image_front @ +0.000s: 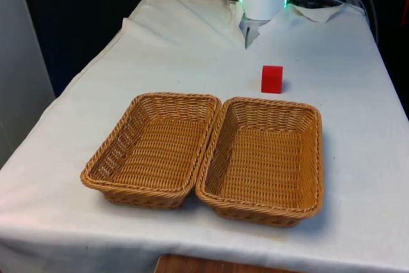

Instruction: Pick up the red cube and place it into the right basket.

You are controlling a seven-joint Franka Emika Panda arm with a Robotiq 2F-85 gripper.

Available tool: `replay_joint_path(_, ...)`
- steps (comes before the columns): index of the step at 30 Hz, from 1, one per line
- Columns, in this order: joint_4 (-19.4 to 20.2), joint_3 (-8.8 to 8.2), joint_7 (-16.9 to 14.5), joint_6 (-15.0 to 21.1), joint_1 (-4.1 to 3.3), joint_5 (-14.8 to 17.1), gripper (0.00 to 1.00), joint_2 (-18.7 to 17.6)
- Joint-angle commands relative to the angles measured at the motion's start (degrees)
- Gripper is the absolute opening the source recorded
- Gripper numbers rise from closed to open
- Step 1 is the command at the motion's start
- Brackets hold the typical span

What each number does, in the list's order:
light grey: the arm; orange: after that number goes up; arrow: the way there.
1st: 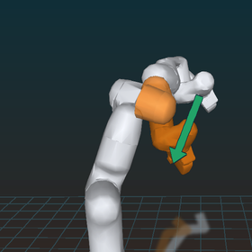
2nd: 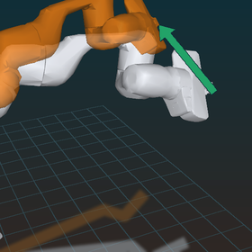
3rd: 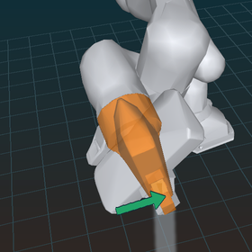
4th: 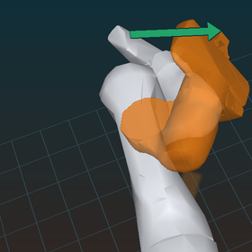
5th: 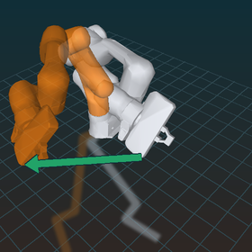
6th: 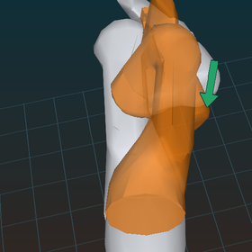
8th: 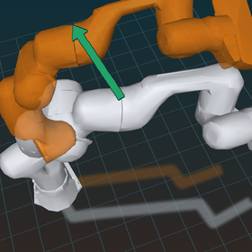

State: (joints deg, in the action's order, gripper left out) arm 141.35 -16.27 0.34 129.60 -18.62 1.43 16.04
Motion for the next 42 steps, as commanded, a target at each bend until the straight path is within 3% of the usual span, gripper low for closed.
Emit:
replay_joint_path(1, 0.86, -0.29, -0.57, 0.97, 0.00, 0.40, 1.00, 0.63)
replay_joint_path(23, 2.81, -1.03, -1.78, 2.52, 0.06, 0.23, 1.00, 1.72)
replay_joint_path(29, 3.67, -1.72, -3.38, 4.24, -0.06, 0.52, 1.00, 1.83)
replay_joint_path(32, 3.61, -1.60, -3.38, 3.78, 0.06, 0.23, 1.00, 1.55)
replay_joint_path(36, 3.78, -1.26, -3.27, 5.79, -0.29, 0.57, 1.00, -0.06)
replay_joint_path(42, 3.27, -0.34, -1.89, 7.16, -0.11, 0.23, 1.00, -2.98)
